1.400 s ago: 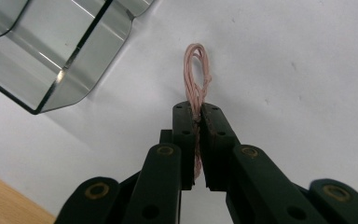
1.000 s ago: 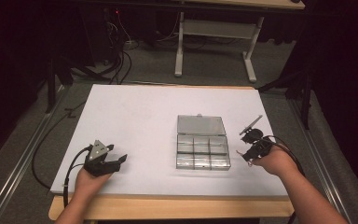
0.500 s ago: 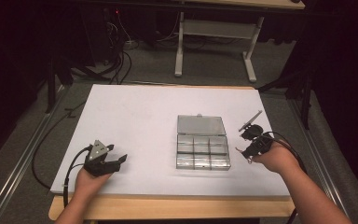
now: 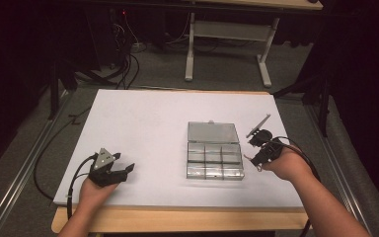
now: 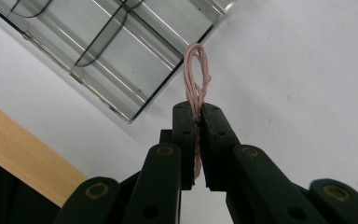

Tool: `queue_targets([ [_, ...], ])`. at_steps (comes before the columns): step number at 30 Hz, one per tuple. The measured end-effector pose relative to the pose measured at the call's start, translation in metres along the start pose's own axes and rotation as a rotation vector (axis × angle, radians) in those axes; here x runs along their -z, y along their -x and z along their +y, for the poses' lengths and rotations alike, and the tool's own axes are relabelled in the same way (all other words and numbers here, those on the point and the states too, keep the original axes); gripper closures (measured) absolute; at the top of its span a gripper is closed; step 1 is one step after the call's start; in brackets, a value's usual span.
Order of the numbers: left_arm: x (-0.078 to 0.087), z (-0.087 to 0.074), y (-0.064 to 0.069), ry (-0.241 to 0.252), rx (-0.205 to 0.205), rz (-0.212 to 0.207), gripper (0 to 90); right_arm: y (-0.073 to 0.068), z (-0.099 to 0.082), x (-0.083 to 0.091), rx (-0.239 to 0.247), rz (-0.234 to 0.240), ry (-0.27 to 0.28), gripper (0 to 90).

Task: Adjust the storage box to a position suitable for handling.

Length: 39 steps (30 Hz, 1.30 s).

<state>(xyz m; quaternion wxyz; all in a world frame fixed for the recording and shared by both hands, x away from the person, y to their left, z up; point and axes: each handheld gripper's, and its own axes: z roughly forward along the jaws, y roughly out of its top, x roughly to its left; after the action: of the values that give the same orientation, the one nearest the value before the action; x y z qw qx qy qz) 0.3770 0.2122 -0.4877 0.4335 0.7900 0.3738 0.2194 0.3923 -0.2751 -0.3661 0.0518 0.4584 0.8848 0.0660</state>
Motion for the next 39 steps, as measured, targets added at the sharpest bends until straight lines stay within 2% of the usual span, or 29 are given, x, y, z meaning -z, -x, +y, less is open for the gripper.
queue_targets([
  [7,0.0,0.0,0.0,0.002,0.001,0.0,30.6,-0.008,0.008,0.001,0.025,0.007,0.006,85.8],
  [8,0.0,0.0,0.0,0.002,0.001,0.0,30.6,-0.011,0.009,0.001,0.01,0.012,0.002,85.8],
  [9,0.0,0.0,0.0,0.002,0.0,0.0,30.6,-0.011,0.011,0.0,0.03,0.013,0.007,85.7],
  [14,0.0,0.0,0.0,0.002,0.0,0.0,30.6,-0.021,0.019,-0.004,0.06,0.027,0.005,85.8],
  [22,0.0,0.0,0.0,0.004,-0.001,-0.002,30.6,-0.034,0.029,-0.011,0.087,0.041,-0.005,85.7],
  [27,0.0,0.0,0.0,0.005,-0.001,-0.004,30.6,-0.04,0.034,-0.014,0.092,0.047,-0.013,85.7],
  [35,0.0,0.0,0.0,0.006,0.0,-0.005,30.5,-0.046,0.042,-0.017,0.126,0.056,-0.019,85.7],
  [37,0.001,0.0,0.0,0.005,0.0,-0.006,30.5,-0.048,0.044,-0.018,0.118,0.058,-0.02,85.7],
  [39,0.001,0.0,0.0,0.005,0.0,-0.006,30.5,-0.049,0.046,-0.02,0.136,0.062,-0.02,85.7],
])
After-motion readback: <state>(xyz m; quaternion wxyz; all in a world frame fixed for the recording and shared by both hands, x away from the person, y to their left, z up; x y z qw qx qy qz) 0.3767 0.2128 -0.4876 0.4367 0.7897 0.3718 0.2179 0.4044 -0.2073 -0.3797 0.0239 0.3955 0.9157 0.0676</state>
